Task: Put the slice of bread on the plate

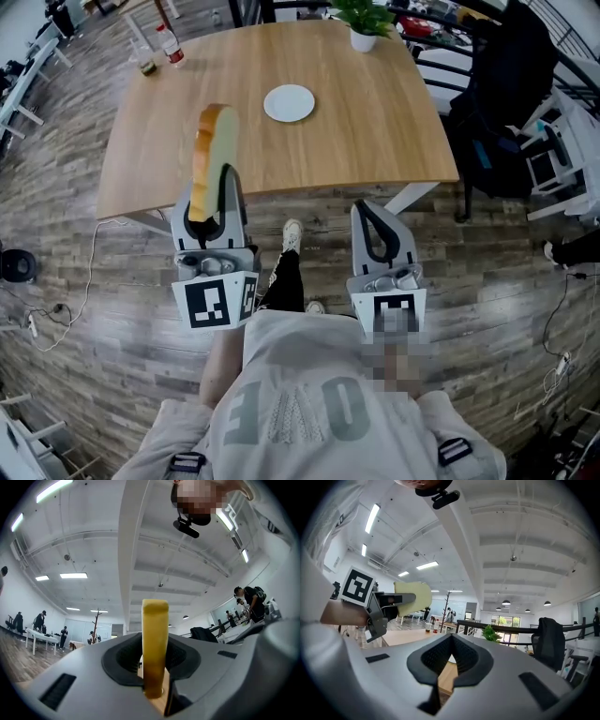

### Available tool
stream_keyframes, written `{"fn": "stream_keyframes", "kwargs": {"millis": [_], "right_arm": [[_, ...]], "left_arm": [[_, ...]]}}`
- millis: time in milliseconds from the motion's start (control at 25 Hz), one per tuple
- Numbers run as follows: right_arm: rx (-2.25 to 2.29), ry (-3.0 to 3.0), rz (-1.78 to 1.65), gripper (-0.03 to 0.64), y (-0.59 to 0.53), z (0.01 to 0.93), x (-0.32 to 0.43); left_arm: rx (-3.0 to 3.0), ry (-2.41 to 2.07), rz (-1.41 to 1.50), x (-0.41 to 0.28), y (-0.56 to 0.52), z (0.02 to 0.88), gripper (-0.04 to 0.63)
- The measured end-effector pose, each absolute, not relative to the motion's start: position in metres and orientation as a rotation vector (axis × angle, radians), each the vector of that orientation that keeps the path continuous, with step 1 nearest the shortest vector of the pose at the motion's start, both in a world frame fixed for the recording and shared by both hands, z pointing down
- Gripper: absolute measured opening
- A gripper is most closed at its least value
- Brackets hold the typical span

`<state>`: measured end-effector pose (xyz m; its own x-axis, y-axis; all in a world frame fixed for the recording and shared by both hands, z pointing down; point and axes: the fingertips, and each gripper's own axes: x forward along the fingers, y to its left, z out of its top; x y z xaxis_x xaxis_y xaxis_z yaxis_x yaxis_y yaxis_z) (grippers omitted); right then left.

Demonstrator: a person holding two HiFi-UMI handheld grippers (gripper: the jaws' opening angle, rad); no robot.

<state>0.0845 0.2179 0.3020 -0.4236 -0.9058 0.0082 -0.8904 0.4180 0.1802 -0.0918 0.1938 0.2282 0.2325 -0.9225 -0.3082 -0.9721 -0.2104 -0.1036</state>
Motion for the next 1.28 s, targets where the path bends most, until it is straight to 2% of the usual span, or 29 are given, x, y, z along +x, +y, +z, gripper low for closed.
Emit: {"fn": "stream_keyframes", "kwargs": {"millis": [280, 840, 1280], "right_arm": [[1.660, -2.514, -0.217, 0.017, 0.129, 0.308, 0.081], [1.517, -2.598, -0.194, 0.018, -0.087, 0.276, 0.005], [1.539, -2.555, -0.088, 0.017, -0.160, 0.288, 0.017]], "left_arm": [[-2.267, 1.766, 0.271, -0.101, 0.097, 0.244, 0.095], [-2.277, 1.828, 0.205, -0.152, -0.118, 0.239, 0.094], [-2.399, 1.809, 0.136, -0.133, -0.177, 0.253, 0.095]]}}
